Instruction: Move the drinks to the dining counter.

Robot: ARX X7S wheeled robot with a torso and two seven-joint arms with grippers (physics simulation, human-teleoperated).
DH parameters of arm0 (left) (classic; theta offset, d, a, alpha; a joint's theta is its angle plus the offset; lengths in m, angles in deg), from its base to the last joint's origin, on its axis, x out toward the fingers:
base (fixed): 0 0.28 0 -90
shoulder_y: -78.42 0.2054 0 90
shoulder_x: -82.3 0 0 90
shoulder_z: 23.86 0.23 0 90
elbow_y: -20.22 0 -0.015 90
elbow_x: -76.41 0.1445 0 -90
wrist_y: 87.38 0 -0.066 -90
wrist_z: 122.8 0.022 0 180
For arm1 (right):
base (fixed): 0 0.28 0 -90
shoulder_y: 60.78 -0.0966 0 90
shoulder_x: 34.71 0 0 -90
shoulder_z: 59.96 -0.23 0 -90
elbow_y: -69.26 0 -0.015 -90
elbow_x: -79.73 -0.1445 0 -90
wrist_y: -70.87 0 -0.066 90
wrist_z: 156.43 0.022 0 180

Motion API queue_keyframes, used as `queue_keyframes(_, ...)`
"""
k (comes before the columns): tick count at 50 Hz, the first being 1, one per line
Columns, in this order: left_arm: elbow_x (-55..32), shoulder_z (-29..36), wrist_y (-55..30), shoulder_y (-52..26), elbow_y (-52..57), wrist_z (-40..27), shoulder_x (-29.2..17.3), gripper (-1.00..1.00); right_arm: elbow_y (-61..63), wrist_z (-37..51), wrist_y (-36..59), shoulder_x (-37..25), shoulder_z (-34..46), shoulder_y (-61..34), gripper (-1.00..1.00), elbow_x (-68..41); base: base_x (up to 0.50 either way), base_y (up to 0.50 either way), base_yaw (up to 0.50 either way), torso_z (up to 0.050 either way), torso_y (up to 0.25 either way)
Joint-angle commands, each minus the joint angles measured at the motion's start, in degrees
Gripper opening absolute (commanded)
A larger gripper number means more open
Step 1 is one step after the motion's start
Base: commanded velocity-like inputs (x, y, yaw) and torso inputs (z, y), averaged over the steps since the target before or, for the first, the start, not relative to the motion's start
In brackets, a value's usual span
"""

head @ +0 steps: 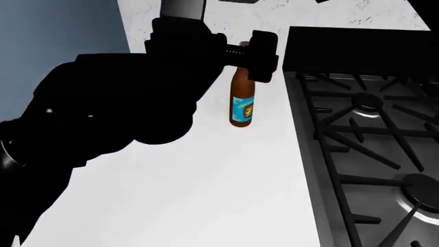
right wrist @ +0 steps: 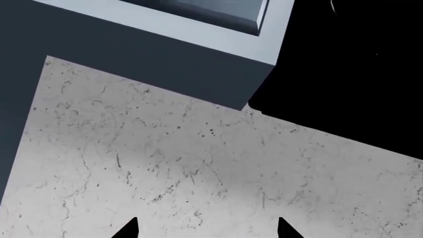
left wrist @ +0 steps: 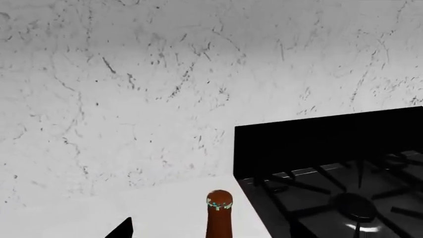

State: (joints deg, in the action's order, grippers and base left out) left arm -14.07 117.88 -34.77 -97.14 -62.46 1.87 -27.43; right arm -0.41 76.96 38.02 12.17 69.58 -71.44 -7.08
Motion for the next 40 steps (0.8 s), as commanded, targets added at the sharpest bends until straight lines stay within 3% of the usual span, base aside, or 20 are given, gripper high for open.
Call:
queue_keyframes(1, 1.60, 1.64, 0.35, 0.52, -4.71, 1.87, 2.65, 1.00, 0.10, 0.04, 0.00, -0.17, -0.06, -0.08, 1.00, -0.10, 0.00, 0.00, 0.00, 0.000, 0.000)
queue_keyframes(9, 2.01, 1.96, 0.73, 0.55, -6.59, 2.19, 3.56, 1.00, 0.27, 0.21, 0.01, -0.25, -0.11, -0.12, 1.00, -0.32, 0.00, 0.00, 0.00, 0.000, 0.000)
queue_keyframes(40, 11.07, 6.48, 6.51, 1.77, -24.93, 14.19, 11.48, 1.00, 0.25, 0.08, -0.18, -0.76, -0.36, -0.21, 1.00, -0.41, 0.00, 0.00, 0.00, 0.000, 0.000)
